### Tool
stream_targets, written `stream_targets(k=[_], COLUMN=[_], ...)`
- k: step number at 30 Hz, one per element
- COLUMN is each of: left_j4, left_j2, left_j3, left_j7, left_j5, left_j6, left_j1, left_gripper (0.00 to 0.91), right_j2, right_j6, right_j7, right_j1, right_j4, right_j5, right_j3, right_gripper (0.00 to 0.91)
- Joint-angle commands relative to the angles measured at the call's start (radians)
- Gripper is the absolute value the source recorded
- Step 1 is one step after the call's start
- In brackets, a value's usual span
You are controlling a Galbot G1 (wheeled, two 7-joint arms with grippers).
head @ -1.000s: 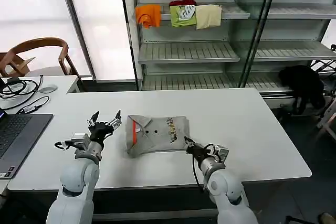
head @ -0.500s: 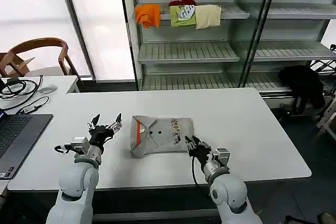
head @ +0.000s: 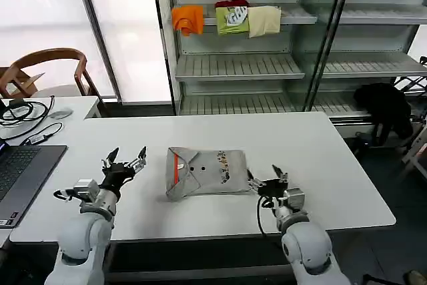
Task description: Fold and organize the clothes.
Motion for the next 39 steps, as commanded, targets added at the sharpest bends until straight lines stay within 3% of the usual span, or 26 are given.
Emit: stream_targets(k=[1,7,15,23,36,39], left_j4=[-0.02,0.004,0.008,-0.007,0.007,0.008], left_j2=[0.051,0.075,0.068,0.047,0.014,0.011], left_j3=[-0.077,-0.103,-0.141,-0.134,-0.12,-0.113], left_j7=[0.029,0.041,0.05,0.045,0.043,0.043], left_j5=[-0.065,-0.113,-0.154,-0.175,-0.189,-0.196], left_j6=[0.007,0.002,-0.03,-0.037,-0.064,-0.068], left_j1=[0.045,0.089,0.163,0.184,0.181,0.183], left_gripper=[0.907,0.907,0.907,0.907,0.907,0.907], right_j2=[-0.139,-0.17,-0.179,-0.165,-0.189,-0.182], right_j6=[0.018,0.02,0.011,0.017,0.02,0.014], right_j7=[-0.002,-0.082,-0.11,-0.039,-0.044,0.019], right_j1=[0.01,0.002,-0.014,-0.017,-0.036,-0.023], right_j4=[-0.007,-0.001,0.015,0.006,0.029,0.02], right_j5=[-0.09,-0.087,0.005,0.034,0.059,0.056], right_j3=[0.124,0.176,0.218,0.226,0.247,0.236], right_gripper=[0.907,0.907,0.907,0.907,0.907,0.907])
